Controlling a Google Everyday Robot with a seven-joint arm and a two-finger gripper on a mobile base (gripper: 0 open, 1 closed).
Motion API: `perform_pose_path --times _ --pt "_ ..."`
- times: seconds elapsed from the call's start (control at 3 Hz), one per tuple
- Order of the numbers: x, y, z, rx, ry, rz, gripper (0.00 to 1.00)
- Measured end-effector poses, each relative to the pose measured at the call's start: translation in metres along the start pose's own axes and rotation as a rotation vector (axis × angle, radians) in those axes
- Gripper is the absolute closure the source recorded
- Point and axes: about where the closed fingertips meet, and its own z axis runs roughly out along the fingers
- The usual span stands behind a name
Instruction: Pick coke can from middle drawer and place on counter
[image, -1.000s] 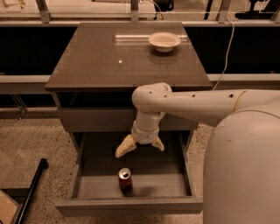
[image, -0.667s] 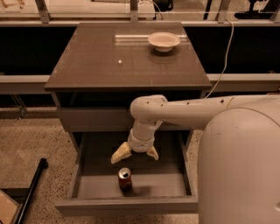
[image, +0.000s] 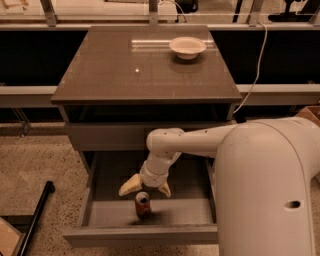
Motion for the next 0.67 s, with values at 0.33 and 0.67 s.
perform_pose_path --times 0.33,0.67 --pt "-0.008 0.004 0.036 -0.072 0.014 0.029 0.00" --pt "-0.012 0.003 0.067 -0.116 0.054 0.057 0.00"
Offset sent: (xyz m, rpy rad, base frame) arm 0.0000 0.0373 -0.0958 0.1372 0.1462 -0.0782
